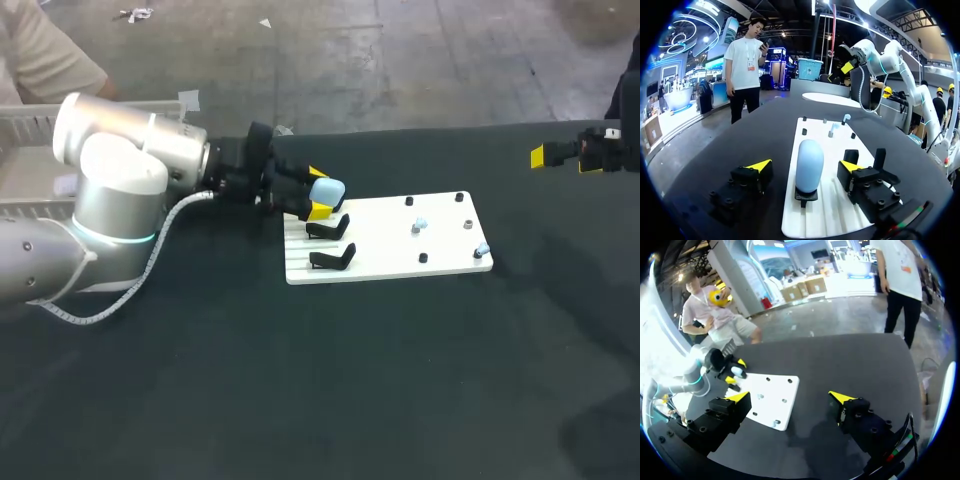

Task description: Pick up each earbud case from the left stands, insert the matching earbuds, close the lid, and place the case in the box.

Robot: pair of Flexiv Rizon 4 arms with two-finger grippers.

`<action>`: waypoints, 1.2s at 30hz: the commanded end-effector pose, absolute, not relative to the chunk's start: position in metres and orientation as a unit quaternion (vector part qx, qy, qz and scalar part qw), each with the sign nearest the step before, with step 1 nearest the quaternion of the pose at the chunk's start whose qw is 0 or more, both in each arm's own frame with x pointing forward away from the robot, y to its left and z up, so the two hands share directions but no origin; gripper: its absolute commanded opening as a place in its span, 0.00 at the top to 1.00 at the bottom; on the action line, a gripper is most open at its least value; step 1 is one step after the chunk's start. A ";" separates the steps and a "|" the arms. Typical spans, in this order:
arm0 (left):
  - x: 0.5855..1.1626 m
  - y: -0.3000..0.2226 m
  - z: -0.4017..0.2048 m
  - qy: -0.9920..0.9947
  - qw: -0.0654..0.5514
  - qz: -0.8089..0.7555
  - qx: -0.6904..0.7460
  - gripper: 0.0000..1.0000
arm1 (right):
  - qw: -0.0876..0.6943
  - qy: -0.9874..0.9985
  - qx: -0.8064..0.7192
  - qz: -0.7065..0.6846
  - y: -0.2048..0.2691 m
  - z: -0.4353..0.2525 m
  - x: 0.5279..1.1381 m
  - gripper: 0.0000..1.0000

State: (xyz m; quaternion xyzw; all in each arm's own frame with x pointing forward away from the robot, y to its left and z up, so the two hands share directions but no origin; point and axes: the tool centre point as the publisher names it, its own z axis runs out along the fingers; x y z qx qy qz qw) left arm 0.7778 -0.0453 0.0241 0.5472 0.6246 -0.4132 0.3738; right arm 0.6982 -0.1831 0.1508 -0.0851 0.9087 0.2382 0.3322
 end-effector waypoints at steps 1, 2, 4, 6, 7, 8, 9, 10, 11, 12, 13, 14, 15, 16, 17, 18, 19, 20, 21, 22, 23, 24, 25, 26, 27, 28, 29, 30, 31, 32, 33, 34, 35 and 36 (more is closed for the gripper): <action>0.778 -0.045 0.022 0.625 0.375 -0.413 0.546 0.18 | 0.332 0.908 -0.086 0.240 -0.184 0.150 0.699 0.00; 0.778 -0.045 0.022 0.625 0.375 -0.413 0.545 0.20 | 0.332 0.908 -0.086 0.240 -0.184 0.150 0.699 0.00; 0.778 -0.045 0.022 0.626 0.376 -0.413 0.545 0.22 | 0.332 0.908 -0.086 0.240 -0.184 0.150 0.699 0.00; 0.778 -0.045 0.022 0.625 0.376 -0.413 0.545 0.24 | 0.332 0.908 -0.086 0.240 -0.184 0.150 0.699 0.00; 0.778 -0.045 0.022 0.625 0.376 -0.413 0.545 0.27 | 0.332 0.908 -0.086 0.240 -0.184 0.150 0.699 0.00; 0.778 -0.045 0.022 0.625 0.375 -0.413 0.546 0.28 | 0.332 0.908 -0.086 0.240 -0.184 0.150 0.699 0.00; 0.778 -0.045 0.022 0.625 0.375 -0.413 0.546 0.32 | 0.332 0.908 -0.086 0.240 -0.184 0.150 0.699 0.00; 0.778 -0.045 0.022 0.625 0.375 -0.413 0.546 0.34 | 0.332 0.908 -0.086 0.240 -0.184 0.150 0.699 0.00; 0.778 -0.045 0.022 0.625 0.375 -0.413 0.546 0.35 | 0.332 0.908 -0.086 0.240 -0.184 0.150 0.699 0.00; 0.777 -0.045 0.022 0.624 0.375 -0.414 0.546 0.37 | 0.332 0.908 -0.086 0.240 -0.184 0.150 0.699 0.00; 0.777 -0.045 0.022 0.624 0.375 -0.414 0.546 0.38 | 0.332 0.908 -0.086 0.240 -0.184 0.150 0.699 0.00; 0.777 -0.045 0.022 0.624 0.375 -0.414 0.546 0.40 | 0.332 0.908 -0.086 0.240 -0.184 0.150 0.699 0.00; 0.777 -0.044 0.022 0.624 0.375 -0.414 0.546 0.44 | 0.332 0.908 -0.086 0.240 -0.184 0.150 0.699 0.00; 0.777 -0.044 0.022 0.624 0.374 -0.415 0.546 0.47 | 0.332 0.908 -0.086 0.240 -0.184 0.150 0.699 0.00; 0.777 -0.044 0.022 0.624 0.374 -0.415 0.546 0.50 | 0.332 0.908 -0.086 0.240 -0.184 0.150 0.699 0.00; 0.777 -0.044 0.021 0.624 0.374 -0.416 0.546 0.51 | 0.332 0.908 -0.086 0.240 -0.184 0.150 0.699 0.00; 0.777 -0.044 0.021 0.624 0.374 -0.416 0.546 0.51 | 0.332 0.908 -0.086 0.240 -0.184 0.150 0.699 0.00; 0.777 -0.045 0.021 0.623 0.374 -0.416 0.547 0.52 | 0.332 0.908 -0.086 0.240 -0.184 0.150 0.699 0.00; 0.777 -0.045 0.021 0.623 0.373 -0.416 0.547 0.52 | 0.332 0.908 -0.086 0.240 -0.184 0.150 0.699 0.00; 0.777 -0.045 0.021 0.623 0.373 -0.416 0.547 0.53 | 0.332 0.908 -0.086 0.240 -0.184 0.150 0.699 0.00; 0.777 -0.045 0.021 0.623 0.373 -0.417 0.547 0.53 | 0.332 0.908 -0.086 0.240 -0.184 0.150 0.699 0.00; 0.777 -0.045 0.021 0.623 0.373 -0.417 0.547 0.54 | 0.332 0.908 -0.086 0.240 -0.184 0.150 0.699 0.00; 0.778 -0.045 0.020 0.623 0.372 -0.417 0.547 0.54 | 0.332 0.908 -0.086 0.240 -0.184 0.150 0.699 0.00; 0.778 -0.045 0.020 0.623 0.372 -0.417 0.547 0.55 | 0.332 0.908 -0.086 0.240 -0.184 0.150 0.699 0.00; 0.778 -0.045 0.020 0.623 0.372 -0.417 0.548 0.55 | 0.332 0.908 -0.086 0.240 -0.184 0.150 0.699 0.00; 0.778 -0.045 0.020 0.623 0.371 -0.418 0.548 0.56 | 0.332 0.908 -0.086 0.240 -0.184 0.150 0.699 0.00; 0.778 -0.045 0.020 0.623 0.371 -0.418 0.548 0.56 | 0.332 0.908 -0.086 0.240 -0.184 0.150 0.699 0.00; 0.778 -0.046 0.020 0.623 0.370 -0.419 0.548 0.57 | 0.332 0.908 -0.086 0.240 -0.184 0.150 0.699 0.00; 0.778 -0.046 0.020 0.623 0.370 -0.419 0.548 0.57 | 0.332 0.908 -0.086 0.240 -0.184 0.150 0.699 0.00; 0.778 -0.046 0.020 0.622 0.370 -0.419 0.548 0.58 | 0.332 0.908 -0.086 0.240 -0.184 0.150 0.699 0.00; 0.778 -0.046 0.020 0.622 0.370 -0.420 0.547 0.58 | 0.332 0.908 -0.086 0.240 -0.184 0.150 0.699 0.00; 0.778 -0.046 0.020 0.622 0.370 -0.420 0.548 0.59 | 0.332 0.908 -0.086 0.240 -0.184 0.150 0.699 0.00; 0.778 -0.046 0.020 0.622 0.370 -0.420 0.548 0.60 | 0.332 0.908 -0.086 0.240 -0.184 0.150 0.699 0.00; 0.778 -0.046 0.019 0.622 0.370 -0.421 0.548 0.60 | 0.332 0.908 -0.086 0.240 -0.184 0.150 0.699 0.00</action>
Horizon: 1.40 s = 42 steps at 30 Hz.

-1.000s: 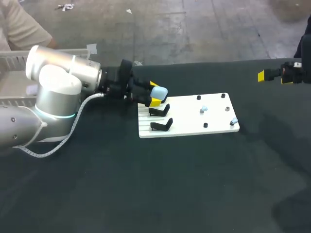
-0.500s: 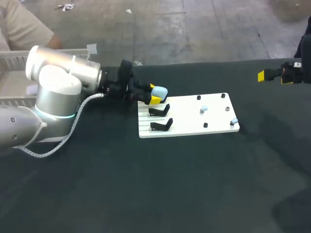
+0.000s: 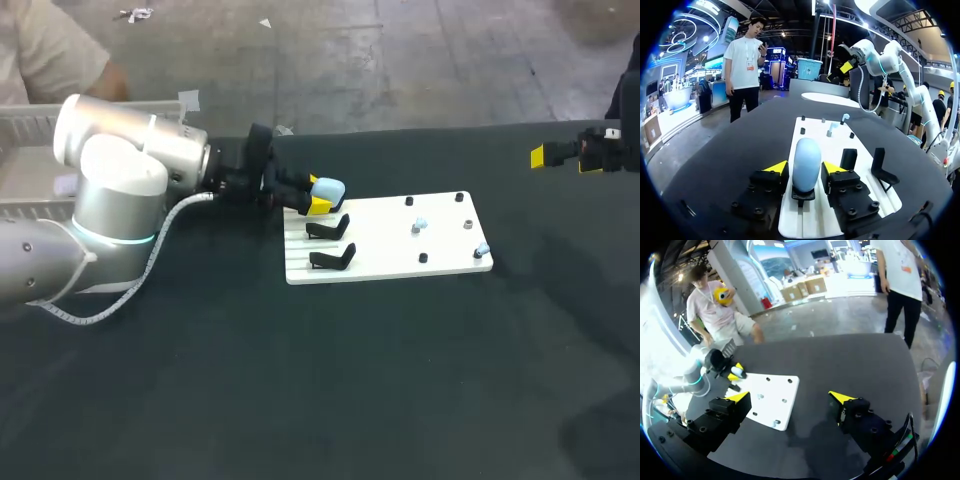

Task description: Pick up each earbud case from the left stands, insert the matching earbuds, close the lid, and place the case in the box.

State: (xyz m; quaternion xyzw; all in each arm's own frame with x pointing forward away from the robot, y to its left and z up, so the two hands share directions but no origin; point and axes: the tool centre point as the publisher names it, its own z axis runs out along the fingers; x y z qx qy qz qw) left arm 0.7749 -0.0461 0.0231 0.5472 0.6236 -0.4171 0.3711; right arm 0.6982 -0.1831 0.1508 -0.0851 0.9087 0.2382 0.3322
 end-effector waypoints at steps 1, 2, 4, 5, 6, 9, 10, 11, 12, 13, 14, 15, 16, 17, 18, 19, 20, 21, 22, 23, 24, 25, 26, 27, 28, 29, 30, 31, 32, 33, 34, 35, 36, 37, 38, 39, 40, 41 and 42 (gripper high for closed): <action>0.778 -0.046 0.019 0.621 0.369 -0.421 0.548 0.60 | 0.332 0.908 -0.086 0.240 -0.184 0.150 0.699 0.00; 0.778 -0.046 0.019 0.621 0.369 -0.422 0.548 0.60 | 0.332 0.908 -0.086 0.240 -0.184 0.150 0.699 0.00; 0.778 -0.046 0.020 0.621 0.369 -0.422 0.548 0.64 | 0.332 0.908 -0.086 0.240 -0.184 0.150 0.699 0.00; 0.778 -0.046 0.020 0.621 0.369 -0.422 0.548 0.66 | 0.332 0.908 -0.086 0.240 -0.184 0.150 0.699 0.00; 0.778 -0.046 0.020 0.621 0.369 -0.422 0.548 0.67 | 0.332 0.908 -0.086 0.240 -0.184 0.150 0.699 0.00; 0.777 -0.046 0.020 0.621 0.369 -0.421 0.549 0.68 | 0.332 0.908 -0.086 0.240 -0.184 0.150 0.699 0.00; 0.777 -0.046 0.020 0.621 0.369 -0.422 0.549 0.69 | 0.332 0.908 -0.086 0.240 -0.184 0.150 0.699 0.00; 0.777 -0.046 0.020 0.621 0.369 -0.422 0.549 0.70 | 0.332 0.908 -0.086 0.240 -0.184 0.150 0.699 0.00; 0.777 -0.046 0.020 0.621 0.368 -0.422 0.548 0.72 | 0.332 0.908 -0.086 0.240 -0.184 0.150 0.699 0.00; 0.777 -0.046 0.019 0.621 0.368 -0.422 0.548 0.75 | 0.332 0.908 -0.086 0.240 -0.184 0.150 0.699 0.00; 0.777 -0.046 0.019 0.621 0.368 -0.423 0.548 0.79 | 0.332 0.908 -0.086 0.240 -0.184 0.150 0.699 0.00; 0.777 -0.046 0.019 0.621 0.368 -0.423 0.549 0.79 | 0.332 0.908 -0.086 0.240 -0.184 0.150 0.699 0.00; 0.777 -0.046 0.019 0.620 0.368 -0.423 0.549 0.82 | 0.332 0.908 -0.086 0.240 -0.184 0.150 0.699 0.00; 0.777 -0.046 0.019 0.621 0.368 -0.423 0.549 0.87 | 0.332 0.908 -0.086 0.240 -0.184 0.150 0.699 0.00; 0.777 -0.047 0.019 0.621 0.368 -0.422 0.549 0.93 | 0.332 0.908 -0.086 0.240 -0.184 0.150 0.699 0.00; 0.777 -0.046 0.019 0.621 0.367 -0.422 0.549 0.96 | 0.332 0.908 -0.086 0.240 -0.184 0.150 0.699 0.00; 0.777 -0.046 0.019 0.621 0.367 -0.422 0.549 0.98 | 0.332 0.908 -0.086 0.240 -0.184 0.150 0.699 0.00; 0.777 -0.046 0.019 0.621 0.367 -0.422 0.549 1.00 | 0.332 0.908 -0.086 0.240 -0.184 0.150 0.699 0.00; 0.778 -0.045 0.019 0.621 0.368 -0.421 0.549 1.00 | 0.332 0.908 -0.086 0.240 -0.184 0.150 0.699 0.00; 0.778 -0.044 0.020 0.621 0.368 -0.421 0.549 1.00 | 0.332 0.908 -0.086 0.240 -0.184 0.150 0.699 0.00; 0.778 -0.044 0.022 0.620 0.370 -0.420 0.549 1.00 | 0.332 0.908 -0.086 0.240 -0.184 0.150 0.699 0.00; 0.779 -0.043 0.024 0.619 0.373 -0.420 0.549 1.00 | 0.332 0.908 -0.086 0.240 -0.184 0.150 0.699 0.00; 0.779 -0.042 0.026 0.617 0.375 -0.420 0.549 1.00 | 0.332 0.908 -0.086 0.240 -0.184 0.150 0.699 0.00; 0.780 -0.041 0.028 0.617 0.378 -0.418 0.550 1.00 | 0.332 0.908 -0.086 0.240 -0.184 0.150 0.699 0.00; 0.780 -0.040 0.031 0.614 0.380 -0.419 0.550 1.00 | 0.332 0.908 -0.086 0.240 -0.184 0.150 0.699 0.00; 0.780 -0.039 0.034 0.613 0.381 -0.418 0.552 1.00 | 0.332 0.908 -0.086 0.240 -0.184 0.150 0.699 0.00; 0.780 -0.038 0.038 0.611 0.383 -0.418 0.553 1.00 | 0.332 0.908 -0.086 0.240 -0.184 0.150 0.699 0.00; 0.780 -0.038 0.042 0.609 0.384 -0.417 0.554 1.00 | 0.332 0.908 -0.086 0.240 -0.184 0.150 0.699 0.00; 0.779 -0.037 0.046 0.607 0.386 -0.415 0.557 1.00 | 0.332 0.908 -0.086 0.240 -0.184 0.150 0.699 0.00; 0.779 -0.036 0.050 0.606 0.390 -0.412 0.558 1.00 | 0.332 0.908 -0.086 0.240 -0.184 0.150 0.699 0.00; 0.778 -0.036 0.054 0.604 0.389 -0.412 0.561 1.00 | 0.332 0.908 -0.086 0.240 -0.184 0.150 0.699 0.00; 0.778 -0.036 0.058 0.602 0.387 -0.411 0.565 1.00 | 0.332 0.908 -0.086 0.240 -0.184 0.150 0.699 0.00; 0.777 -0.037 0.063 0.597 0.389 -0.410 0.569 1.00 | 0.332 0.908 -0.086 0.240 -0.184 0.150 0.699 0.00; 0.776 -0.038 0.067 0.598 0.389 -0.409 0.569 1.00 | 0.332 0.908 -0.086 0.240 -0.184 0.150 0.699 0.00; 0.776 -0.039 0.071 0.594 0.389 -0.406 0.575 1.00 | 0.332 0.908 -0.086 0.240 -0.184 0.150 0.699 0.00; 0.775 -0.041 0.074 0.595 0.388 -0.404 0.577 1.00 | 0.332 0.908 -0.086 0.240 -0.184 0.150 0.699 0.00; 0.774 -0.044 0.077 0.595 0.388 -0.402 0.578 1.00 | 0.332 0.908 -0.086 0.240 -0.184 0.150 0.699 0.00; 0.774 -0.046 0.080 0.594 0.387 -0.399 0.581 1.00 | 0.332 0.908 -0.086 0.240 -0.184 0.150 0.699 0.00; 0.773 -0.048 0.083 0.595 0.389 -0.394 0.582 1.00 | 0.332 0.908 -0.086 0.240 -0.184 0.150 0.699 0.00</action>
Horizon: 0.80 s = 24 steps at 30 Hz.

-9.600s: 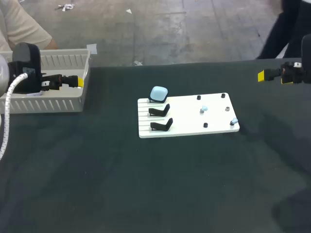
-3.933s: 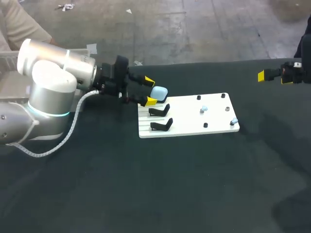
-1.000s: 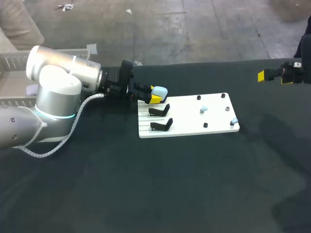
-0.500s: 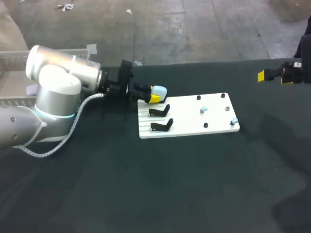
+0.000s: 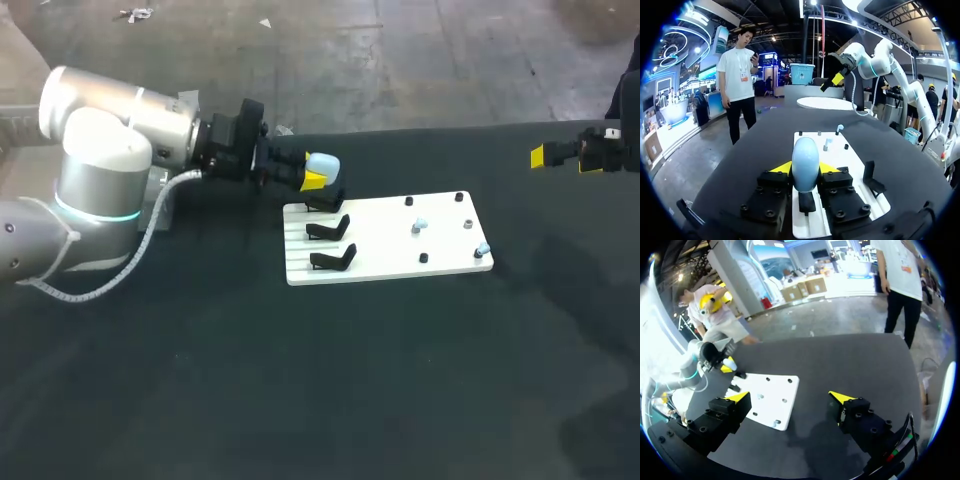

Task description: Pick up each earbud case from the left stands, insert the matching earbuds, close the lid, and place the case in the box.

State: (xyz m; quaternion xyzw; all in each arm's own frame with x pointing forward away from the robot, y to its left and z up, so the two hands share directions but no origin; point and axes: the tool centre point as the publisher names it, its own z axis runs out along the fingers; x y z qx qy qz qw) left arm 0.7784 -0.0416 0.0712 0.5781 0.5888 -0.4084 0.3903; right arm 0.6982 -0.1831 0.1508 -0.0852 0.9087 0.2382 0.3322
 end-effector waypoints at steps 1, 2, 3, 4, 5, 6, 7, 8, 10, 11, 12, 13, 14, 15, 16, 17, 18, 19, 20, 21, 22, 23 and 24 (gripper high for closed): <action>0.773 -0.051 0.086 0.595 0.390 -0.392 0.584 1.00 | 0.332 0.908 -0.086 0.240 -0.184 0.150 0.699 0.00; 0.772 -0.053 0.088 0.594 0.388 -0.391 0.586 1.00 | 0.330 0.908 -0.090 0.242 -0.179 0.150 0.699 0.00; 0.771 -0.056 0.092 0.594 0.390 -0.388 0.587 1.00 | 0.327 0.907 -0.095 0.247 -0.172 0.150 0.699 0.00; 0.771 -0.058 0.093 0.595 0.388 -0.384 0.590 1.00 | 0.327 0.907 -0.097 0.247 -0.169 0.150 0.700 0.00; 0.770 -0.060 0.095 0.596 0.387 -0.381 0.592 1.00 | 0.326 0.907 -0.098 0.247 -0.165 0.149 0.700 0.00; 0.768 -0.062 0.098 0.594 0.390 -0.381 0.591 1.00 | 0.323 0.908 -0.102 0.248 -0.158 0.149 0.700 0.00; 0.767 -0.064 0.101 0.593 0.391 -0.382 0.592 1.00 | 0.321 0.908 -0.105 0.249 -0.155 0.148 0.700 0.00; 0.766 -0.065 0.103 0.591 0.391 -0.382 0.593 1.00 | 0.319 0.908 -0.107 0.249 -0.151 0.148 0.700 0.00; 0.764 -0.068 0.106 0.588 0.395 -0.381 0.594 1.00 | 0.314 0.906 -0.118 0.256 -0.140 0.147 0.700 0.00; 0.764 -0.070 0.107 0.586 0.395 -0.381 0.596 1.00 | 0.311 0.906 -0.125 0.259 -0.132 0.146 0.700 0.00; 0.764 -0.071 0.108 0.585 0.396 -0.382 0.596 1.00 | 0.308 0.907 -0.129 0.255 -0.128 0.146 0.700 0.00; 0.765 -0.073 0.108 0.584 0.395 -0.383 0.597 1.00 | 0.307 0.906 -0.135 0.258 -0.121 0.145 0.700 0.00; 0.765 -0.075 0.109 0.582 0.394 -0.384 0.598 1.00 | 0.305 0.904 -0.140 0.265 -0.116 0.145 0.700 0.00; 0.766 -0.078 0.110 0.581 0.394 -0.384 0.600 1.00 | 0.300 0.904 -0.146 0.267 -0.109 0.144 0.701 0.00; 0.766 -0.080 0.110 0.580 0.393 -0.384 0.601 1.00 | 0.297 0.904 -0.152 0.267 -0.105 0.144 0.702 0.00; 0.766 -0.083 0.111 0.578 0.392 -0.385 0.603 1.00 | 0.292 0.905 -0.160 0.264 -0.098 0.143 0.704 0.00; 0.767 -0.085 0.111 0.577 0.391 -0.385 0.605 1.00 | 0.290 0.905 -0.164 0.266 -0.094 0.142 0.704 0.00; 0.767 -0.088 0.111 0.578 0.390 -0.383 0.606 1.00 | 0.287 0.904 -0.168 0.268 -0.090 0.142 0.705 0.00; 0.768 -0.091 0.112 0.577 0.389 -0.382 0.608 1.00 | 0.288 0.903 -0.169 0.271 -0.085 0.142 0.706 0.00; 0.768 -0.093 0.112 0.577 0.388 -0.381 0.609 1.00 | 0.287 0.902 -0.170 0.273 -0.083 0.141 0.706 0.00; 0.768 -0.095 0.113 0.577 0.388 -0.380 0.610 1.00 | 0.286 0.902 -0.172 0.275 -0.079 0.141 0.707 0.00; 0.769 -0.098 0.113 0.575 0.387 -0.380 0.612 1.00 | 0.284 0.901 -0.176 0.278 -0.076 0.140 0.707 0.00; 0.769 -0.100 0.113 0.574 0.387 -0.381 0.613 1.00 | 0.280 0.901 -0.181 0.277 -0.072 0.139 0.708 0.00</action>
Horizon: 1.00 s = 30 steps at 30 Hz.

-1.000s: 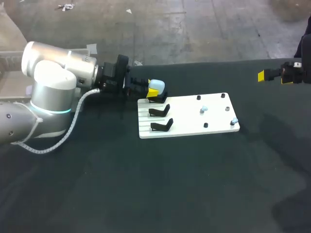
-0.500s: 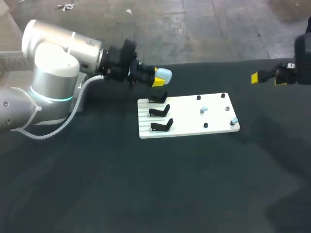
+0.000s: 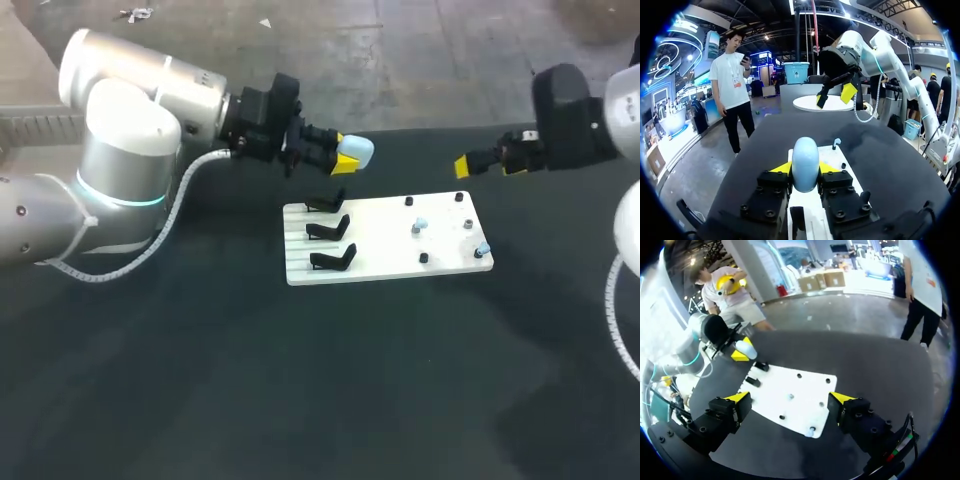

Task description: Pick up each earbud case from the left stands, insert the matching earbuds, close the lid, and place the case in the box.

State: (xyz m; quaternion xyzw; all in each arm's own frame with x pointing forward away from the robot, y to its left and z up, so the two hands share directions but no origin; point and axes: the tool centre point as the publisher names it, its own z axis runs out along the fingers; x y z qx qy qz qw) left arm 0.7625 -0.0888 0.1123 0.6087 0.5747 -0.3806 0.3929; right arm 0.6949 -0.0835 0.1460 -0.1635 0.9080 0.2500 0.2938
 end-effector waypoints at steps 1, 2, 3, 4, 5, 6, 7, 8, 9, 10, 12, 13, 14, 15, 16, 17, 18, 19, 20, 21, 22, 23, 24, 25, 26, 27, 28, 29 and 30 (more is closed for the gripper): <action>0.770 -0.103 0.113 0.574 0.385 -0.379 0.615 1.00 | 0.278 0.902 -0.183 0.275 -0.068 0.138 0.709 0.00; 0.770 -0.103 0.113 0.574 0.385 -0.379 0.615 1.00 | 0.278 0.902 -0.183 0.275 -0.068 0.138 0.709 0.00; 0.768 -0.108 0.113 0.570 0.384 -0.382 0.618 1.00 | 0.275 0.901 -0.186 0.280 -0.063 0.135 0.710 0.00; 0.768 -0.110 0.114 0.568 0.384 -0.381 0.620 1.00 | 0.275 0.901 -0.186 0.281 -0.061 0.134 0.711 0.00; 0.766 -0.112 0.114 0.566 0.383 -0.381 0.623 1.00 | 0.273 0.900 -0.188 0.282 -0.057 0.133 0.713 0.00; 0.765 -0.114 0.115 0.564 0.382 -0.381 0.624 1.00 | 0.272 0.901 -0.189 0.281 -0.055 0.133 0.713 0.00; 0.764 -0.116 0.115 0.564 0.381 -0.379 0.627 1.00 | 0.271 0.901 -0.191 0.281 -0.052 0.132 0.714 0.00; 0.762 -0.117 0.115 0.563 0.381 -0.379 0.628 1.00 | 0.270 0.901 -0.191 0.281 -0.050 0.132 0.715 0.00; 0.761 -0.117 0.115 0.562 0.381 -0.379 0.629 1.00 | 0.270 0.900 -0.194 0.282 -0.047 0.133 0.716 0.00; 0.761 -0.118 0.115 0.562 0.381 -0.378 0.629 1.00 | 0.270 0.900 -0.195 0.282 -0.046 0.133 0.717 0.00; 0.759 -0.120 0.114 0.559 0.381 -0.379 0.631 1.00 | 0.268 0.900 -0.198 0.280 -0.041 0.133 0.719 0.00; 0.759 -0.121 0.114 0.558 0.381 -0.379 0.632 1.00 | 0.266 0.900 -0.200 0.281 -0.039 0.132 0.719 0.00; 0.758 -0.121 0.115 0.556 0.381 -0.380 0.633 1.00 | 0.263 0.900 -0.202 0.282 -0.037 0.131 0.720 0.00; 0.756 -0.122 0.116 0.554 0.382 -0.380 0.634 1.00 | 0.261 0.901 -0.205 0.280 -0.035 0.131 0.721 0.00; 0.755 -0.122 0.117 0.553 0.382 -0.379 0.636 1.00 | 0.260 0.901 -0.206 0.280 -0.033 0.130 0.721 0.00; 0.753 -0.123 0.118 0.550 0.383 -0.379 0.638 1.00 | 0.257 0.901 -0.208 0.283 -0.031 0.129 0.722 0.00; 0.752 -0.124 0.119 0.549 0.383 -0.379 0.640 1.00 | 0.255 0.901 -0.210 0.282 -0.030 0.128 0.723 0.00; 0.751 -0.124 0.119 0.547 0.383 -0.380 0.640 1.00 | 0.254 0.901 -0.210 0.282 -0.029 0.127 0.723 0.00; 0.750 -0.124 0.119 0.545 0.383 -0.382 0.641 1.00 | 0.252 0.901 -0.212 0.284 -0.028 0.126 0.724 0.00; 0.749 -0.125 0.119 0.544 0.383 -0.382 0.641 1.00 | 0.250 0.901 -0.213 0.284 -0.026 0.125 0.724 0.00; 0.748 -0.125 0.119 0.544 0.382 -0.383 0.642 1.00 | 0.249 0.901 -0.213 0.284 -0.026 0.124 0.725 0.00; 0.747 -0.126 0.118 0.543 0.382 -0.384 0.642 1.00 | 0.248 0.901 -0.214 0.284 -0.025 0.124 0.725 0.00; 0.746 -0.126 0.118 0.542 0.381 -0.384 0.643 1.00 | 0.246 0.901 -0.214 0.285 -0.024 0.123 0.726 0.00; 0.746 -0.127 0.118 0.541 0.381 -0.385 0.643 1.00 | 0.245 0.901 -0.215 0.285 -0.024 0.123 0.726 0.00; 0.745 -0.127 0.118 0.540 0.380 -0.385 0.644 1.00 | 0.244 0.902 -0.215 0.285 -0.023 0.123 0.727 0.00; 0.744 -0.127 0.118 0.540 0.380 -0.385 0.645 1.00 | 0.243 0.902 -0.215 0.285 -0.023 0.123 0.727 0.00; 0.744 -0.128 0.118 0.539 0.379 -0.386 0.645 1.00 | 0.243 0.902 -0.215 0.285 -0.022 0.122 0.727 0.00; 0.743 -0.128 0.119 0.539 0.379 -0.386 0.646 1.00 | 0.242 0.902 -0.215 0.286 -0.022 0.122 0.728 0.00; 0.742 -0.128 0.119 0.538 0.379 -0.386 0.646 1.00 | 0.242 0.902 -0.215 0.286 -0.022 0.123 0.729 0.00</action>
